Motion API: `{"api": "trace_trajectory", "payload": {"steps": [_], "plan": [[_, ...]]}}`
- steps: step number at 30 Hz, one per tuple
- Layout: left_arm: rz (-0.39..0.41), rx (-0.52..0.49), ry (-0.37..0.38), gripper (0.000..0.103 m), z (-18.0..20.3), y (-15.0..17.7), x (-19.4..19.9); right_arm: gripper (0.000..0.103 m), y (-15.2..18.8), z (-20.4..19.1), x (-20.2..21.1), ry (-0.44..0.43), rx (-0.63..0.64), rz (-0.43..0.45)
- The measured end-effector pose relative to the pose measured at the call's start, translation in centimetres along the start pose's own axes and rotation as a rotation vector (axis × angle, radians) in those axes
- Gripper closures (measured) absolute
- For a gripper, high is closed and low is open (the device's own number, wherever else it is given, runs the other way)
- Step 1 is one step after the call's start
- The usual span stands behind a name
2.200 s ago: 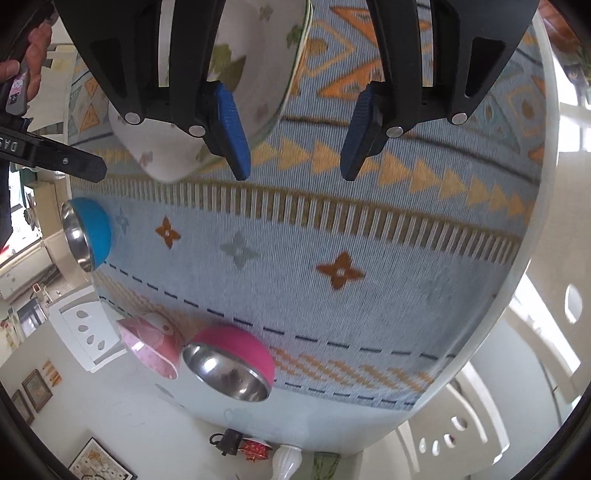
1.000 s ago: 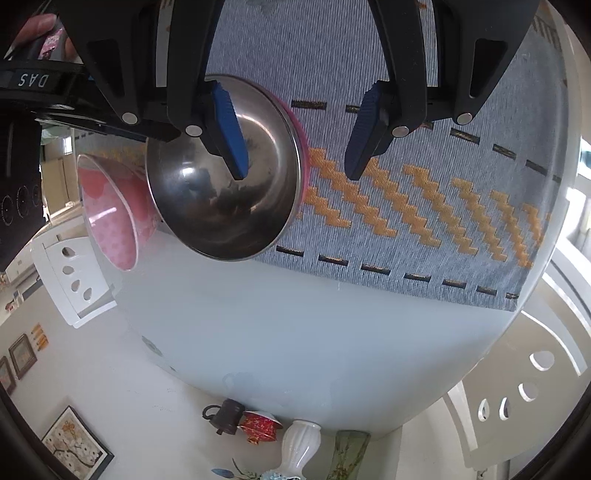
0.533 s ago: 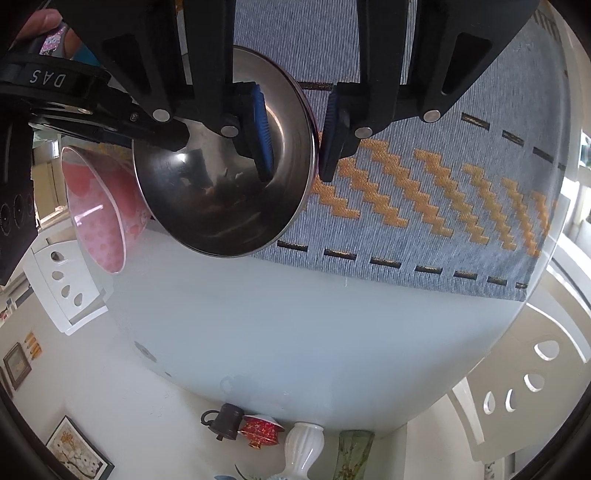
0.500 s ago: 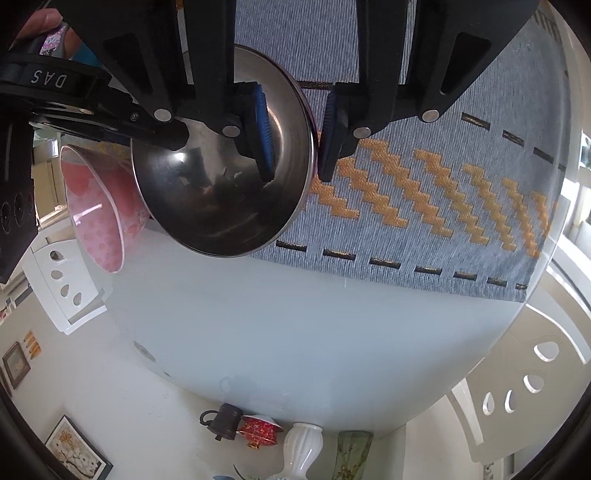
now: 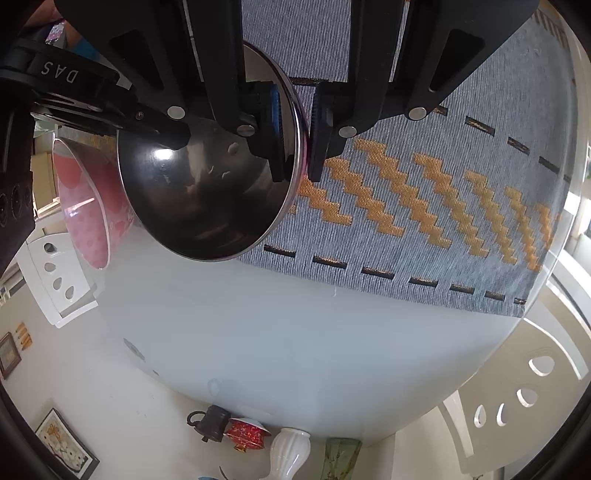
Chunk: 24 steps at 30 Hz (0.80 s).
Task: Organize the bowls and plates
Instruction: 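Lift the pink-and-steel bowl with both tools toward the pink polka-dot bowl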
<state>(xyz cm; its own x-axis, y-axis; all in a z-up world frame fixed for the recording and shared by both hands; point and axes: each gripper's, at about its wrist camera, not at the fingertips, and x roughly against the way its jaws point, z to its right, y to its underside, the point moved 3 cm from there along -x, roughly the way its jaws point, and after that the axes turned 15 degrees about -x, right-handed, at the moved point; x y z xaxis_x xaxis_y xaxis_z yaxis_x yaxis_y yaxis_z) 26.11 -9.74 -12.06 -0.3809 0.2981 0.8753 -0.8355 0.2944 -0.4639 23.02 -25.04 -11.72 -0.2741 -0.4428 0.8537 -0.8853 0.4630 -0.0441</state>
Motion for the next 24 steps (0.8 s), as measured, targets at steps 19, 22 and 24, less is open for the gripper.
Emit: {"api": "trace_trajectory", "payload": {"steps": [19,22,24], "plan": [[0.027,-0.02,-0.027,0.094,0.3,-0.4,3.0,0.076,0.4,-0.9,1.3,-0.032,0.015,0.006],[0.034,-0.019,-0.034,0.094,0.3,-0.5,3.6,0.076,0.5,-1.3,1.7,-0.039,0.022,0.011],[0.038,-0.02,-0.038,0.094,0.3,-0.6,4.0,0.076,0.6,-1.6,1.9,-0.041,0.027,0.015]]}}
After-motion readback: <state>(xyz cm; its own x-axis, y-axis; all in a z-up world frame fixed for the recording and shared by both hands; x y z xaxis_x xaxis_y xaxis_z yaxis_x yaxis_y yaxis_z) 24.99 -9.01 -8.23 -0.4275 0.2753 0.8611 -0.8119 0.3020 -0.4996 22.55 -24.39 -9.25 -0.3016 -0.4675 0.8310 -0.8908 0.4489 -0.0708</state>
